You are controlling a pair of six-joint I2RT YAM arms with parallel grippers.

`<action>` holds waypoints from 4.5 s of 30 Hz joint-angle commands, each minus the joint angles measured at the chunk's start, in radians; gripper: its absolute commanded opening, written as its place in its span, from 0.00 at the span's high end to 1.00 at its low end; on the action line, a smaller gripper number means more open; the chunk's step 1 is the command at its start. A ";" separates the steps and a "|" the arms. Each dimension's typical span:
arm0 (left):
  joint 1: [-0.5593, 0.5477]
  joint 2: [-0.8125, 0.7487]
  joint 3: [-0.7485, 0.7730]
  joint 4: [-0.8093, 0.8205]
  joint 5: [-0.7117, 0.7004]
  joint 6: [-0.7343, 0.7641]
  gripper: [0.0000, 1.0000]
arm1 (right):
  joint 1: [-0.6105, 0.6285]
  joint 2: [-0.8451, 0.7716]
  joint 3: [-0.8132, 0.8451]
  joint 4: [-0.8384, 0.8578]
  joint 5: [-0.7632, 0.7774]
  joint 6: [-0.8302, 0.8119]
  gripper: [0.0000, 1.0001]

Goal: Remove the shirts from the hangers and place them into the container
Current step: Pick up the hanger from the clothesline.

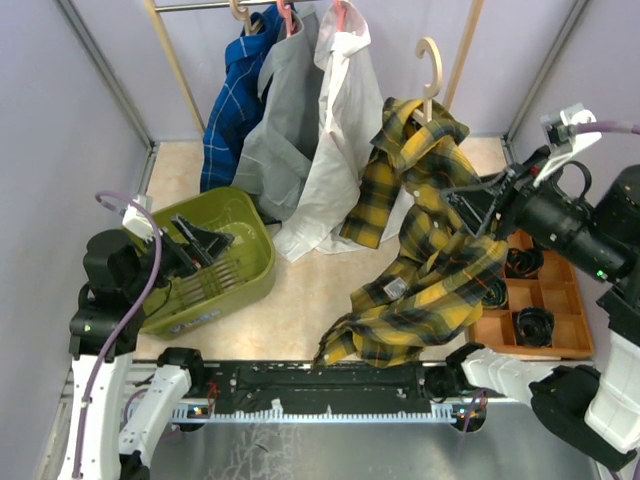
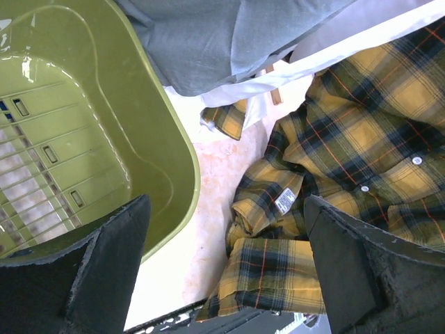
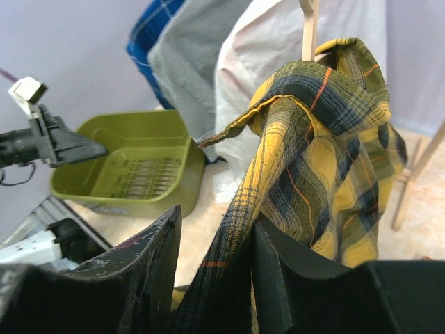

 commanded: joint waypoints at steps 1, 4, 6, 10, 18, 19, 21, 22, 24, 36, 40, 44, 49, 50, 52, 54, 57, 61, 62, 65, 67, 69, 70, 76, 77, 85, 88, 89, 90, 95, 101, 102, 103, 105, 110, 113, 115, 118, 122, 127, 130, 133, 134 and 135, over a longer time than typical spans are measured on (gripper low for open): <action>0.006 -0.016 0.083 -0.062 0.027 0.032 0.04 | -0.006 -0.064 -0.026 0.163 -0.155 0.050 1.00; 0.006 -0.015 0.108 -0.112 0.024 0.063 0.04 | -0.005 -0.062 -0.040 0.168 -0.202 0.056 1.00; 0.006 -0.009 0.125 -0.137 0.018 0.082 0.04 | -0.006 -0.052 -0.039 0.165 -0.200 0.056 1.00; 0.005 0.006 0.154 -0.149 0.019 0.099 0.03 | -0.005 -0.028 -0.041 0.175 -0.222 0.058 1.00; 0.006 -0.002 0.135 -0.142 -0.022 0.045 0.03 | -0.006 -0.067 -0.183 0.183 -0.208 0.032 1.00; 0.005 -0.004 0.124 -0.133 -0.026 0.032 0.03 | -0.004 -0.073 -0.198 0.187 -0.208 0.022 1.00; 0.006 -0.004 0.098 -0.105 -0.035 0.009 0.03 | -0.005 -0.083 -0.249 0.196 -0.217 0.002 1.00; 0.005 -0.003 0.076 -0.091 -0.040 -0.004 0.03 | -0.005 -0.085 -0.257 0.194 -0.220 -0.010 1.00; 0.006 0.005 0.048 -0.038 -0.040 -0.028 0.03 | -0.006 -0.076 -0.256 0.179 -0.230 -0.024 1.00; 0.006 0.079 0.013 0.054 -0.019 -0.048 0.03 | -0.006 -0.048 -0.205 0.106 -0.231 -0.076 1.00; 0.006 0.098 0.004 0.085 0.008 -0.051 0.03 | -0.006 -0.039 -0.183 0.079 -0.245 -0.068 1.00; 0.006 0.101 0.001 0.121 0.051 -0.048 0.03 | -0.006 -0.040 -0.195 0.039 -0.212 -0.029 1.00; 0.006 0.110 0.052 0.180 0.132 0.002 0.03 | -0.006 -0.053 -0.193 -0.005 -0.247 0.042 1.00; 0.006 0.111 0.062 0.199 0.147 0.010 0.03 | -0.005 -0.056 -0.185 -0.029 -0.264 0.047 1.00; 0.006 0.116 0.083 0.244 0.185 0.032 0.03 | -0.006 -0.065 -0.165 -0.063 -0.286 0.054 1.00; 0.006 0.128 0.111 0.288 0.251 0.050 0.04 | -0.006 -0.071 -0.145 -0.084 -0.317 0.061 1.00; 0.006 0.154 0.135 0.372 0.367 0.052 0.05 | -0.005 -0.095 -0.158 -0.072 -0.402 0.048 1.00; 0.006 0.198 0.137 0.518 0.512 -0.012 0.09 | -0.005 -0.114 -0.282 -0.017 -0.445 0.008 1.00; 0.004 0.210 0.131 0.580 0.558 -0.039 0.10 | -0.006 -0.107 -0.329 0.000 -0.464 0.002 1.00; -0.018 0.252 0.118 0.667 0.621 -0.112 0.12 | -0.005 -0.111 -0.441 0.097 -0.550 0.000 1.00; -0.090 0.283 0.117 0.669 0.626 -0.109 0.12 | -0.006 -0.127 -0.513 0.182 -0.571 0.006 1.00; -0.223 0.323 0.117 0.644 0.575 -0.082 0.12 | -0.006 -0.127 -0.569 0.231 -0.595 0.008 1.00; -0.295 0.349 0.129 0.619 0.528 -0.058 0.13 | -0.006 -0.122 -0.586 0.239 -0.599 0.005 1.00; -0.514 0.355 0.013 0.751 0.185 -0.075 0.23 | -0.004 -0.126 -0.661 0.284 -0.594 -0.003 1.00; -0.530 0.346 -0.012 0.767 0.125 -0.084 0.25 | -0.004 -0.125 -0.664 0.288 -0.610 0.000 1.00; -0.653 0.428 -0.049 0.882 -0.034 -0.063 0.28 | -0.004 -0.172 -0.688 0.299 -0.655 0.007 1.00; -0.681 0.455 -0.049 0.903 -0.063 -0.059 0.28 | -0.004 -0.184 -0.702 0.308 -0.657 0.013 1.00; -0.689 0.457 -0.056 0.915 -0.076 -0.059 0.28 | -0.004 -0.184 -0.704 0.304 -0.662 0.013 1.00; -0.695 0.457 -0.062 0.928 -0.091 -0.058 0.28 | -0.004 -0.183 -0.703 0.300 -0.667 0.012 1.00; -0.703 0.441 -0.093 0.983 -0.179 -0.044 0.30 | -0.004 -0.198 -0.712 0.286 -0.682 -0.013 1.00; -0.704 0.461 -0.090 1.049 -0.131 -0.070 0.30 | -0.004 -0.198 -0.713 0.275 -0.692 -0.037 1.00; -0.703 0.463 -0.091 1.053 -0.126 -0.073 0.31 | -0.004 -0.197 -0.713 0.275 -0.692 -0.039 1.00; -0.704 0.466 -0.094 1.056 -0.122 -0.073 0.35 | -0.004 -0.194 -0.711 0.275 -0.692 -0.038 1.00; -0.703 0.472 -0.085 1.031 -0.114 -0.063 0.46 | -0.004 -0.188 -0.707 0.279 -0.691 -0.039 1.00; -0.704 0.447 -0.020 0.917 -0.084 0.005 0.92 | -0.004 -0.178 -0.695 0.276 -0.629 -0.039 0.89; -0.707 0.436 0.088 0.809 -0.085 0.063 1.00 | -0.004 -0.143 -0.665 0.211 -0.525 -0.066 0.62; -0.717 0.444 0.181 0.732 -0.095 0.096 1.00 | -0.004 -0.102 -0.636 0.155 -0.429 -0.082 0.47; -0.758 0.492 0.353 0.570 -0.143 0.159 1.00 | -0.002 -0.023 -0.566 0.088 -0.373 -0.115 0.30; -0.855 0.614 0.558 0.318 -0.315 0.269 1.00 | 0.104 0.086 -0.442 0.036 -0.151 -0.149 0.17; -0.933 0.663 0.584 0.200 -0.575 0.266 1.00 | 0.250 0.190 -0.331 -0.094 0.202 -0.212 0.01; -0.941 0.650 0.550 0.212 -0.632 0.258 1.00 | 0.256 0.208 -0.282 -0.088 0.145 -0.204 0.02; -0.950 0.657 0.551 0.214 -0.639 0.255 1.00 | 0.269 0.232 -0.281 -0.075 0.077 -0.183 0.17; -0.954 0.661 0.552 0.214 -0.646 0.255 1.00 | 0.280 0.246 -0.286 -0.084 0.071 -0.176 0.24; -0.955 0.663 0.549 0.218 -0.649 0.256 1.00 | 0.292 0.256 -0.300 -0.092 0.069 -0.169 0.29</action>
